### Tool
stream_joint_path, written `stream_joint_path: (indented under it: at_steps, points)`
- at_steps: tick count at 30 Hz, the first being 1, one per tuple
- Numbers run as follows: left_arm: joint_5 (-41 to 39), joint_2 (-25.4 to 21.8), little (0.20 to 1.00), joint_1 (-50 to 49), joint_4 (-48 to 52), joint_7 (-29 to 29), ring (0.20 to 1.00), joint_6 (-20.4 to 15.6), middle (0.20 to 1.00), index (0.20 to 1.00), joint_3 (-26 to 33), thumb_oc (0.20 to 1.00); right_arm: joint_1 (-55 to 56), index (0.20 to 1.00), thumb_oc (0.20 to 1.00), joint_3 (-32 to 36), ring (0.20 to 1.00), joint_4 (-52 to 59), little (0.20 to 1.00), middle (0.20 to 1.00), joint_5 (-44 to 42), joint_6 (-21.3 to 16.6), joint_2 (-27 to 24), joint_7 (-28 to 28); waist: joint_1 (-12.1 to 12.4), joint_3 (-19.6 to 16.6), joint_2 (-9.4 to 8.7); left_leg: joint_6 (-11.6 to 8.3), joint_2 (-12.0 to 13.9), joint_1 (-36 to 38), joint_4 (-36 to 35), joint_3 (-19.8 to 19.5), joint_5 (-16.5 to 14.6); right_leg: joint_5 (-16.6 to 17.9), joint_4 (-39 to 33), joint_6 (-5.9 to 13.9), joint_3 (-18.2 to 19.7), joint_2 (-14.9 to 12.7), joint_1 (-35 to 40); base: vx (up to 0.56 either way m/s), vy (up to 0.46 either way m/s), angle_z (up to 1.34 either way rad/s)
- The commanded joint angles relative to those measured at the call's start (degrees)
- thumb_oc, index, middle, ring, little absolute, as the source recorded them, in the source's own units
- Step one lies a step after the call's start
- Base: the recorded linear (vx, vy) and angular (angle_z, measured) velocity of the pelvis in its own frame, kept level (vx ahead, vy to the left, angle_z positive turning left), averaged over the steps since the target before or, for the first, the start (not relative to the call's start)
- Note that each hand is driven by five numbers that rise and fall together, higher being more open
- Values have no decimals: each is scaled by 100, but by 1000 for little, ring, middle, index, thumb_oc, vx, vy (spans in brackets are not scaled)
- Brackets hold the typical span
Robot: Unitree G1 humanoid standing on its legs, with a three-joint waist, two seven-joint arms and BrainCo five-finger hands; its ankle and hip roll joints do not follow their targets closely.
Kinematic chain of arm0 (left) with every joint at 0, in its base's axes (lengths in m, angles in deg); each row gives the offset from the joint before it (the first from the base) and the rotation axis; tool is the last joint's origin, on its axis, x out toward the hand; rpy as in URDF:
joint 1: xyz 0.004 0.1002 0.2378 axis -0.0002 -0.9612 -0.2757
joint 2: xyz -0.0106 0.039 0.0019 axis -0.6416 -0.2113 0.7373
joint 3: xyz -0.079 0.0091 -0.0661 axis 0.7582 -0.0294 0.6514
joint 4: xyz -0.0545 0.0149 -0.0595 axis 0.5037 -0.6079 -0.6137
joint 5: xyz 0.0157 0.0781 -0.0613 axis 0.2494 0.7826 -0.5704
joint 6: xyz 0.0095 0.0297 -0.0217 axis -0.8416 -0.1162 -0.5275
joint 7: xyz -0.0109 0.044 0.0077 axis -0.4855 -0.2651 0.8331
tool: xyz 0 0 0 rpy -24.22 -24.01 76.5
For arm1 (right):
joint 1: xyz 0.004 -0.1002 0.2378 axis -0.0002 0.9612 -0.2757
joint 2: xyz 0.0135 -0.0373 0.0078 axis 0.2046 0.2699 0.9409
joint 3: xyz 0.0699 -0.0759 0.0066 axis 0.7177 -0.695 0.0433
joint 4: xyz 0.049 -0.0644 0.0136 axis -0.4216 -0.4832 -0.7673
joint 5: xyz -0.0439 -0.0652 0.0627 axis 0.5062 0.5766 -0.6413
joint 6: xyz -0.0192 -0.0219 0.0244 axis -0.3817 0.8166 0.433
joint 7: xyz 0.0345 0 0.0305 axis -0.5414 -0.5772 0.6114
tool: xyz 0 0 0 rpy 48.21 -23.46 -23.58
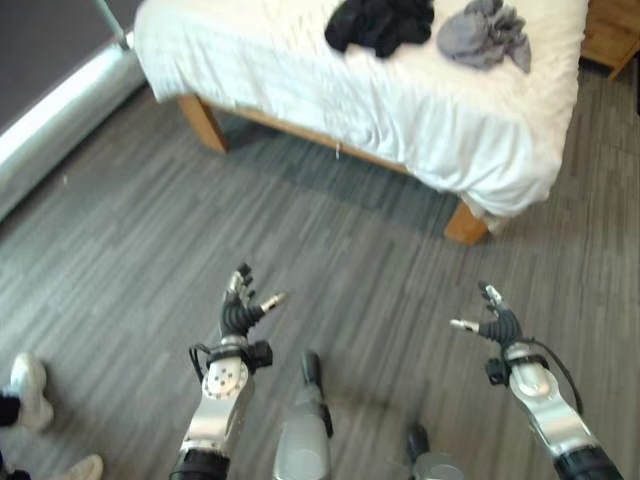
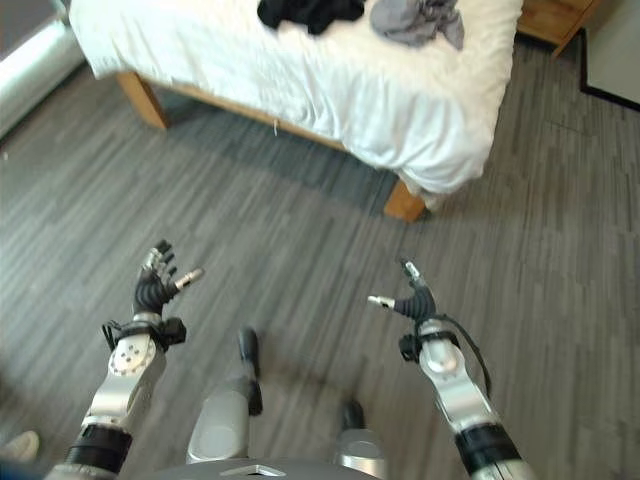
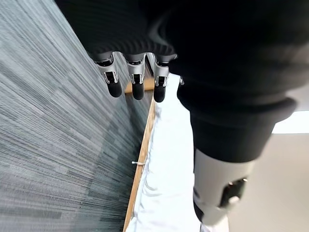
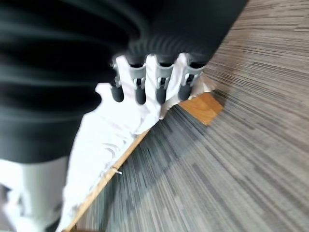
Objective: Pick up bed clothes into laundry basket.
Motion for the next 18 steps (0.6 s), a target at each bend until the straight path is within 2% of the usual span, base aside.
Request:
stream_joint_path:
  at_steps: [1, 3, 4, 5, 6, 7, 8, 9, 10, 11, 12, 13, 14, 15, 16, 18]
  points:
    - [150, -453, 1000, 190, 568, 4, 1000, -205, 1000, 1000, -45, 1000, -578, 1000, 1000, 7, 1000, 64, 1000, 1000, 167, -182, 247, -68, -51, -96, -264, 43, 29, 26, -345, -281, 248, 1686, 259, 93, 160, 196, 472, 283, 228, 36]
    - [182, -560, 1000, 331, 494, 31, 1000, -192, 1000, 1000, -92, 1000, -660, 1000, 1000, 22, 1000, 36, 1000, 1000, 98, -224, 333, -149, -188, -5, -194, 54, 174, 321, -345, -274, 87, 1701, 780, -20, -85, 159, -4, 348, 116, 40]
    - [189, -622, 1000, 392, 493, 50, 1000, -188, 1000, 1000, -98, 1000, -665, 1000, 1000, 28, 1000, 90, 1000, 1000, 84, -233, 353, -165, -258, 4, -216, 41, 201, 430, -345, -244, 8, 1643, 676, -32, -317, 62, -167, 399, 57, 40]
    - [179, -640, 1000, 408, 489, 41, 1000, -194, 1000, 1000, -114, 1000, -650, 1000, 1000, 35, 1000, 122, 1000, 1000, 64, -239, 366, -160, -346, 11, -286, 22, 123, 552, -345, -228, -112, 1496, 414, -30, -517, -10, -263, 717, 29, 46]
    - [170, -697, 1000, 421, 423, -59, 1000, -181, 1000, 1000, -151, 1000, -619, 1000, 1000, 75, 1000, 163, 1000, 1000, -78, -284, 365, -109, -580, -14, -415, -61, -7, 893, -345, -241, -472, 1145, -882, -78, -1175, 228, -669, 608, 15, 34]
    - [169, -700, 1000, 414, 421, -62, 1000, -182, 1000, 1000, -150, 1000, -613, 1000, 1000, 72, 1000, 162, 1000, 1000, -79, -285, 366, -107, -608, -14, -401, -70, 10, 917, -345, -270, -508, 1123, -926, -76, -1218, 241, -606, 648, -11, 14]
    - [201, -696, 1000, 407, 370, -92, 1000, -160, 1000, 1000, -147, 1000, -607, 1000, 1000, 92, 1000, 158, 1000, 1000, -123, -304, 366, -95, -707, -20, -448, -114, -48, 1117, -345, -282, -690, 1108, -1513, -76, -1429, 374, -683, 406, -28, 13]
    - [231, -669, 1000, 423, 285, -117, 1000, -121, 1000, 1000, -137, 1000, -618, 1000, 1000, 124, 1000, 115, 1000, 1000, -146, -303, 352, -109, -785, -34, -485, -147, -116, 1332, -345, -329, -883, 1215, -2056, -41, -1653, 500, -739, 739, -64, 34]
    - [323, -652, 1000, 444, 138, -134, 1000, -70, 1000, 1000, -84, 1000, -655, 1000, 1000, 142, 1000, 46, 1000, 1000, -127, -288, 344, -127, -823, -99, -571, -227, -190, 1671, -345, -246, -1145, 1476, -2654, 11, -2210, 456, -882, 571, -54, 49]
    - [325, -650, 1000, 446, 132, -136, 1000, -73, 1000, 1000, -82, 1000, -658, 1000, 1000, 138, 1000, 41, 1000, 1000, -126, -290, 344, -129, -843, -71, -541, -239, -150, 1710, -345, -266, -1169, 1508, -2741, 12, -2253, 499, -791, 543, -46, 45]
    - [383, -640, 1000, 444, 105, -124, 1000, -69, 1000, 1000, -60, 1000, -681, 1000, 1000, 122, 1000, 23, 1000, 1000, -107, -291, 361, -129, -829, -110, -578, -273, -187, 1881, -345, -186, -1241, 1626, -2839, 25, -2597, 431, -862, 526, 3, 37]
    - [470, -647, 1000, 377, 91, -117, 1000, -95, 1000, 1000, -6, 1000, -717, 1000, 1000, 104, 1000, -2, 1000, 1000, 29, -272, 339, -146, -823, -191, -629, -292, -237, 2296, -345, -43, -1446, 1769, -2826, -13, -3209, 302, -894, 531, 9, 14]
    - [472, -640, 1000, 365, 93, -118, 1000, -97, 1000, 1000, -4, 1000, -709, 1000, 1000, 97, 1000, -1, 1000, 1000, 34, -271, 335, -149, -793, -156, -583, -303, -188, 2368, -345, -7, -1494, 1744, -2824, -6, -3197, 360, -839, 501, -2, -9]
    - [544, -607, 1000, 314, 59, -115, 1000, -130, 1000, 1000, 17, 1000, -679, 1000, 1000, 89, 1000, 1, 1000, 1000, 130, -283, 291, -155, -826, -244, -596, -305, -226, 2532, -329, 33, -1602, 1606, -2902, -136, -3251, 372, -752, 344, -34, -37]
    - [604, -582, 1000, 205, 11, -109, 1000, -121, 1000, 1000, 41, 1000, -558, 1000, 1000, 119, 1000, -27, 1000, 1000, 140, -296, 264, -147, -877, -304, -521, -392, -146, 2631, -80, 59, -1620, 1534, -2933, -282, -3094, 513, -629, 473, -52, -33]
    - [573, -519, 1000, 81, -40, -42, 1000, -143, 1000, 1000, 173, 1000, -473, 1000, 1000, 224, 1000, -45, 1000, 1000, 110, -274, 173, -132, -945, -354, -378, -665, 109, 2350, 1163, 20, -1159, 1540, -2936, -453, -3013, 593, -390, 400, -71, -32]
